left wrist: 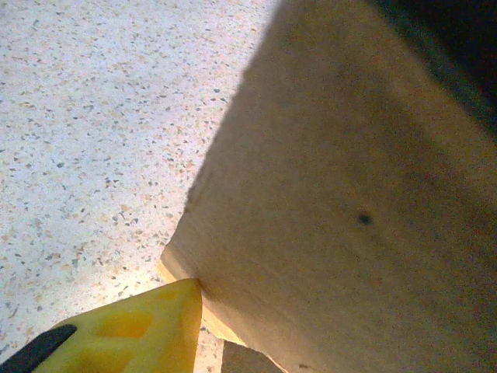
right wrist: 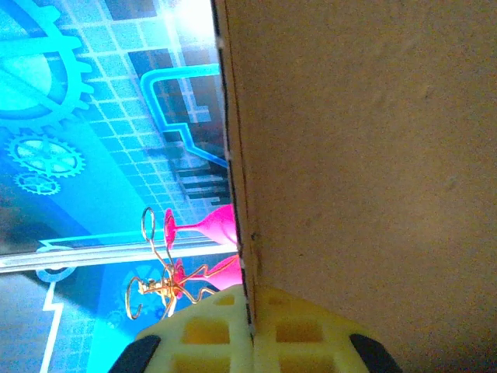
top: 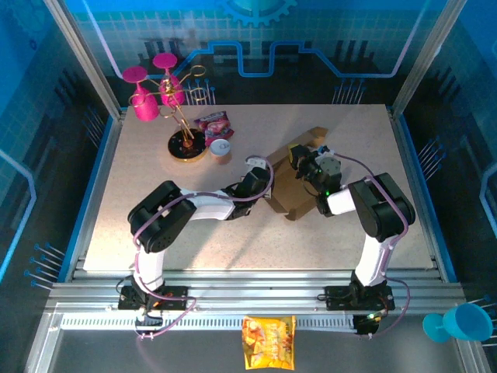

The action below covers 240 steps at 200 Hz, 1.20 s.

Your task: Fold the paper box

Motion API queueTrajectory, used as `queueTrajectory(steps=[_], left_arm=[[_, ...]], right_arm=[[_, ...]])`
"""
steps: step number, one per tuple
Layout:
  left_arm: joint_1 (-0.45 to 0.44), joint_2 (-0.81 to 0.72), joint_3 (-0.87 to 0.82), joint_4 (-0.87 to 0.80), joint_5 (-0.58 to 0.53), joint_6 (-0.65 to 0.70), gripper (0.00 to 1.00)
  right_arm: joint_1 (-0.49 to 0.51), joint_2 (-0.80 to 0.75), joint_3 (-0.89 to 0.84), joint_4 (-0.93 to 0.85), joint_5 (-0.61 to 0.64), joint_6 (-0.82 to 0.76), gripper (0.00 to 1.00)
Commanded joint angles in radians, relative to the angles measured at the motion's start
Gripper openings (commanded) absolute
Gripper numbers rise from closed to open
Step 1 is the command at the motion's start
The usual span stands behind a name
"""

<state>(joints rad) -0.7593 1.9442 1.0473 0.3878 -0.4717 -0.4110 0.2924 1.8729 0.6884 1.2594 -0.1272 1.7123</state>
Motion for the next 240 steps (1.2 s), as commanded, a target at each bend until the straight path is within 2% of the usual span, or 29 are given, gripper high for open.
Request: queueTrajectory(steps=[1,13,30,69,113,140,181,202,240], left_arm=[[0.001,0.018,0.045,0.047,-0.072,-0.026,0.47],[0.003,0.021,0.051,0.048,-0.089,-0.031,0.52],[0.01,0.028,0.05,0.058,-0.097,-0.032,0.51],[0.032,0.04,0.045,0.095,-0.097,-0.026,0.4],[0.058,0.034,0.044,0.115,-0.1,-0.018,0.33],[0.079,0.032,0.042,0.142,-0.068,-0.029,0.3],[0.125,0.043,0.049,0.194,0.016,-0.056,0.39],[0.143,0.054,0.067,0.205,0.047,-0.055,0.39],[0.161,0.071,0.102,0.212,0.07,-0.048,0.28]], right_arm=[[0.012,0.014,0.016,-0.033,-0.018,0.013,0.0],[0.013,0.015,0.02,-0.046,-0.017,0.015,0.0],[0.015,0.015,0.03,-0.064,-0.012,0.017,0.0],[0.02,0.015,0.071,-0.138,-0.006,0.017,0.0],[0.046,0.004,0.133,-0.286,0.024,0.017,0.0],[0.066,-0.004,0.169,-0.382,0.051,0.009,0.0],[0.086,0.018,0.212,-0.441,0.102,0.013,0.0],[0.094,0.041,0.247,-0.47,0.112,0.02,0.0],[0.115,0.042,0.301,-0.561,0.154,0.013,0.0]])
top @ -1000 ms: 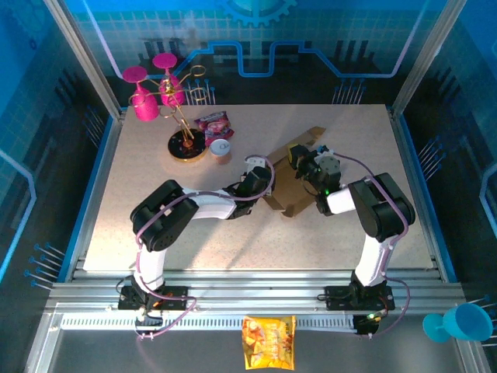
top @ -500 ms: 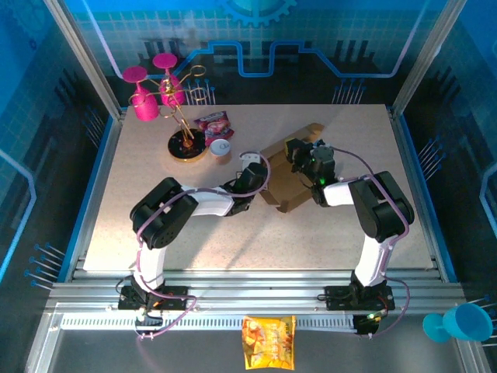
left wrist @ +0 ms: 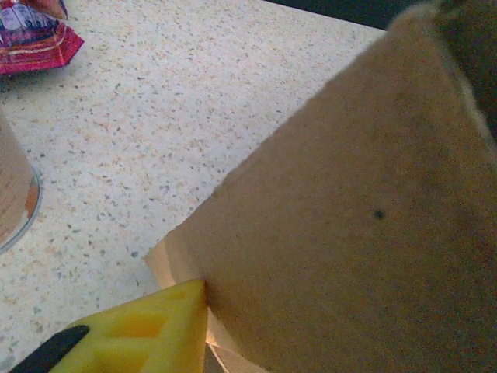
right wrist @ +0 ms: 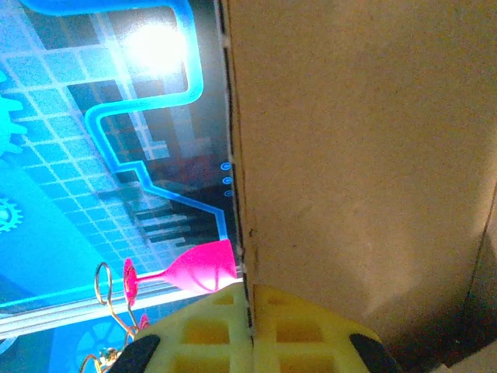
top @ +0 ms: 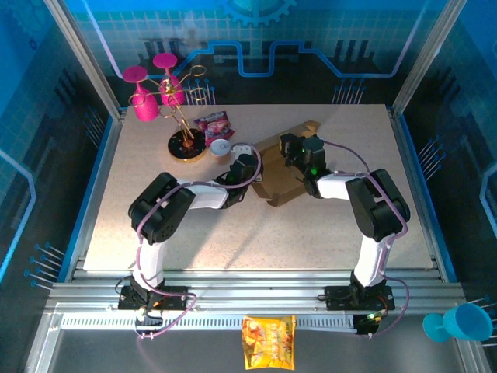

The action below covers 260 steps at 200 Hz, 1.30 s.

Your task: Fold the paper box

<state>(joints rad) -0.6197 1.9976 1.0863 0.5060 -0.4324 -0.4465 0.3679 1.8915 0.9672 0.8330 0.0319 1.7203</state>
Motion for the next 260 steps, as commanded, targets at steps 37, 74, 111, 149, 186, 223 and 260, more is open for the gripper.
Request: queueTrajectory(steps=[37,74,111,149,186,223,260], left_arm=[[0.032,0.036,0.097,0.081,0.024,-0.029,0.2],[0.034,0.064,0.143,0.067,0.02,-0.034,0.17],[0.036,0.082,0.183,0.041,0.016,-0.032,0.27],[0.047,0.096,0.203,0.034,0.016,-0.034,0.27],[0.058,0.108,0.226,0.027,0.03,-0.038,0.25],[0.068,0.112,0.24,0.017,0.046,-0.046,0.24],[0.075,0.11,0.242,-0.001,0.067,-0.053,0.22]], right_arm=[[0.047,0.046,0.047,-0.16,0.012,0.011,0.0],[0.052,0.081,0.083,-0.168,0.023,0.018,0.0],[0.06,0.11,0.123,-0.2,0.037,0.033,0.0],[0.069,0.13,0.146,-0.212,0.053,0.023,0.0],[0.074,0.163,0.137,-0.145,0.081,-0.023,0.0],[0.079,0.219,0.117,-0.01,0.105,-0.062,0.0],[0.083,0.296,0.12,0.146,0.103,-0.078,0.0]])
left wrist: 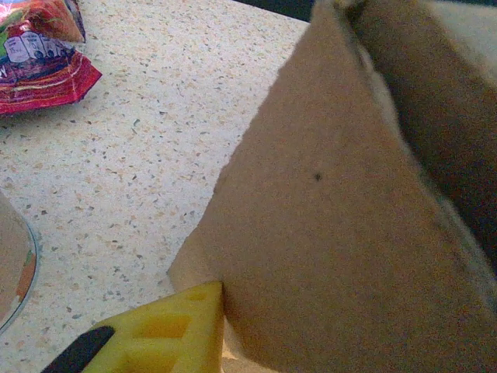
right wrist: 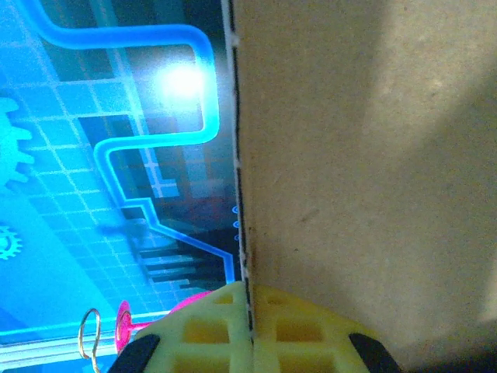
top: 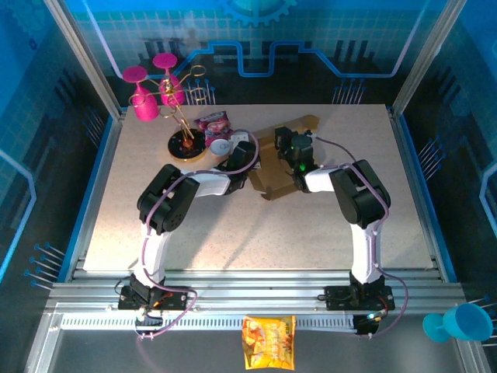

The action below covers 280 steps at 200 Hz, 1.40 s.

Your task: Fold the paper box

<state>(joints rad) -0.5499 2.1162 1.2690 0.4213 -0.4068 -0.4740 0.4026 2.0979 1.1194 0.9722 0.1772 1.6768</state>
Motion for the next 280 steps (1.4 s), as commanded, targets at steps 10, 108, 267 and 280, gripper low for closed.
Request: queueTrajectory(steps=[10,108,267,280], left_arm=[[0.01,-0.009,0.06,0.08,0.045,-0.03,0.22],[0.011,0.015,0.112,0.039,0.035,-0.025,0.25],[0.01,0.087,0.221,-0.162,-0.034,-0.077,0.09],[0.011,0.095,0.232,-0.188,-0.034,-0.085,0.17]], right_arm=[[0.048,0.109,-0.031,0.041,-0.049,-0.033,0.0],[0.049,0.137,-0.058,0.077,-0.05,-0.034,0.0],[0.048,0.134,-0.022,0.035,-0.048,-0.002,0.0],[0.047,0.134,-0.021,0.034,-0.048,-0.001,0.0]])
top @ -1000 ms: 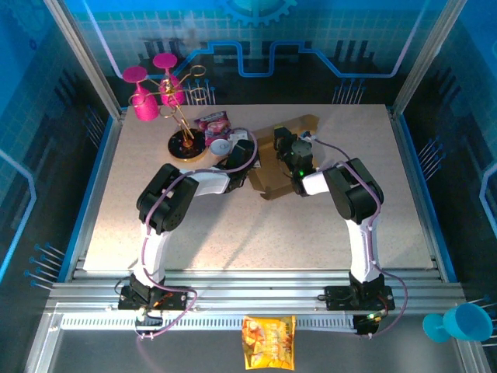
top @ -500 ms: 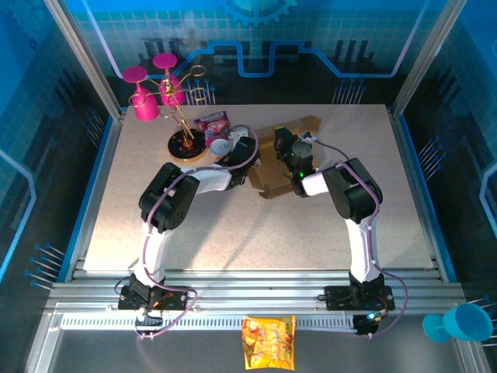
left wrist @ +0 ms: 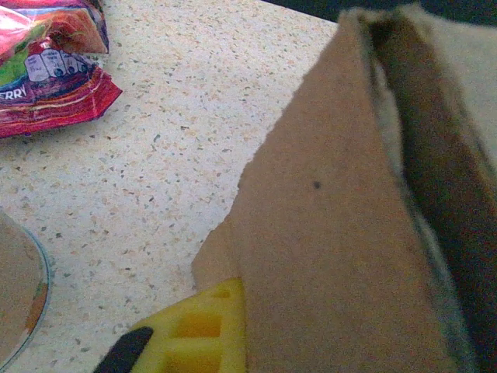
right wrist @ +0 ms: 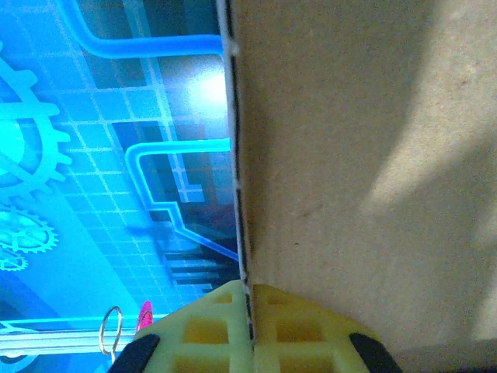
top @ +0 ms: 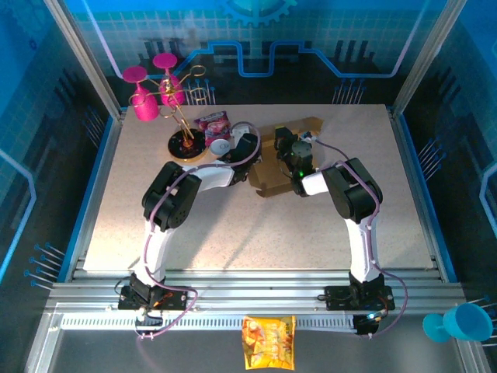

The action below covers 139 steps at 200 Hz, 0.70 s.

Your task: Fold the paper box

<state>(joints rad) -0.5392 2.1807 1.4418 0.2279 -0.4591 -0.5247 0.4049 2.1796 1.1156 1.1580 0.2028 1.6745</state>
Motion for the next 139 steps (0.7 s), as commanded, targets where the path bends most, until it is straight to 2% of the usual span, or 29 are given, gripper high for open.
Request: queueTrajectory(steps=[1,49,92,104,117,139], left_arm=[[0.0,0.032,0.06,0.005,0.018,-0.035,0.17],[0.021,0.051,0.074,-0.031,0.042,-0.081,0.19],[0.034,0.077,0.133,-0.154,0.065,-0.127,0.22],[0.035,0.081,0.14,-0.184,0.069,-0.144,0.16],[0.035,0.081,0.134,-0.195,0.068,-0.154,0.0],[0.035,0.07,0.12,-0.206,0.056,-0.16,0.0]], right_arm=[[0.045,0.052,-0.017,-0.152,-0.074,0.002,0.0],[0.04,0.06,-0.007,-0.155,-0.074,0.009,0.0],[0.037,0.068,0.001,-0.156,-0.078,0.014,0.0],[0.037,0.066,0.003,-0.156,-0.077,0.016,0.0],[0.035,0.066,0.004,-0.157,-0.078,0.016,0.0],[0.034,0.06,0.003,-0.16,-0.078,0.017,0.0]])
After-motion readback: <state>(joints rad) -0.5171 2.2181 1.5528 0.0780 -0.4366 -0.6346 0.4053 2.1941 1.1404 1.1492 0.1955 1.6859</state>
